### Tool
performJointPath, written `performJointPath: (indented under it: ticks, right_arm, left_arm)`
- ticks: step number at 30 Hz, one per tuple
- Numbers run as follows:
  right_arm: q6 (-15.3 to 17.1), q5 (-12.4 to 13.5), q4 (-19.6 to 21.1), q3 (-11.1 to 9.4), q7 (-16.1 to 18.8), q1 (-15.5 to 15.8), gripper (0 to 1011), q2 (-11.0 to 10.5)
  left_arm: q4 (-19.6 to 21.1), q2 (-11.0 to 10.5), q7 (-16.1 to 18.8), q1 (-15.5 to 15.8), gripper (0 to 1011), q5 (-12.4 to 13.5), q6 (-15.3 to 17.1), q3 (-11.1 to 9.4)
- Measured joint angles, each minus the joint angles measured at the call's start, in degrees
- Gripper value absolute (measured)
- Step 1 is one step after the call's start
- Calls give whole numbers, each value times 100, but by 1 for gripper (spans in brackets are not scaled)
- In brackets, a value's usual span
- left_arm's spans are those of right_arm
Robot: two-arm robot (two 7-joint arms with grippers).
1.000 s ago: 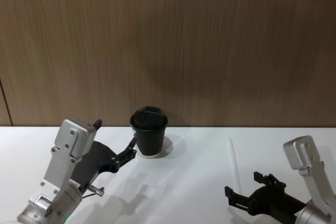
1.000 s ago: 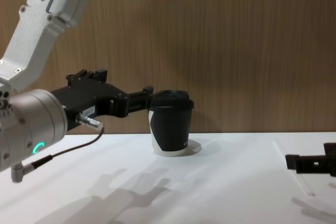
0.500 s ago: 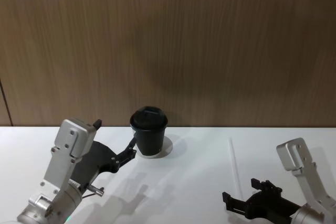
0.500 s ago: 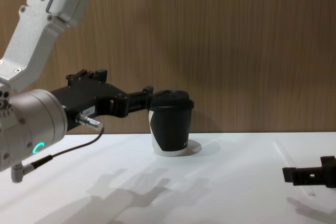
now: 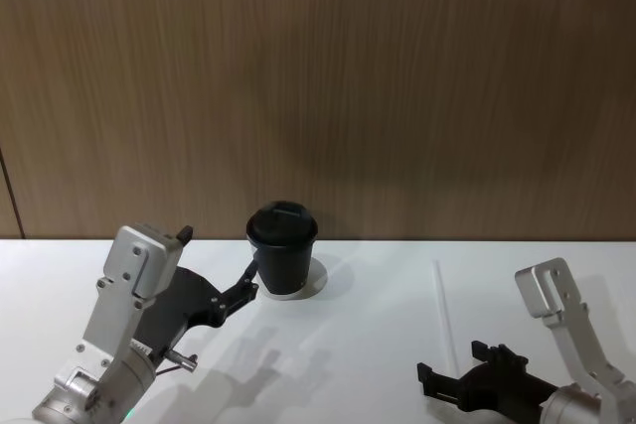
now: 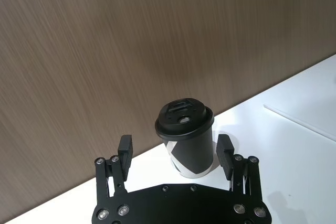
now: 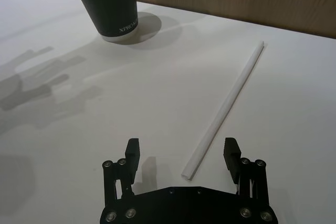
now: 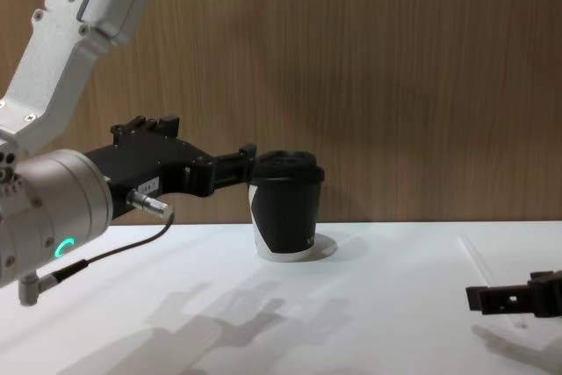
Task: Pick up the straw with one hand, pass it to the other hand, and insert it into the cup.
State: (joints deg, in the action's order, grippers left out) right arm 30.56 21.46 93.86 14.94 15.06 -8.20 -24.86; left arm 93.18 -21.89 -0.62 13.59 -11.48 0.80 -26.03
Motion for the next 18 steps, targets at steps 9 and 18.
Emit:
performJointPath:
  ticks: [9, 18]
  right_arm:
    - [123, 4, -102, 24, -46, -82, 1001, 73]
    - [220, -20, -172, 31, -65, -152, 1001, 130]
  left_arm:
    - [0, 0, 0, 0, 1002, 0, 0, 0]
    - [0, 0, 0, 0, 1002, 0, 0, 0]
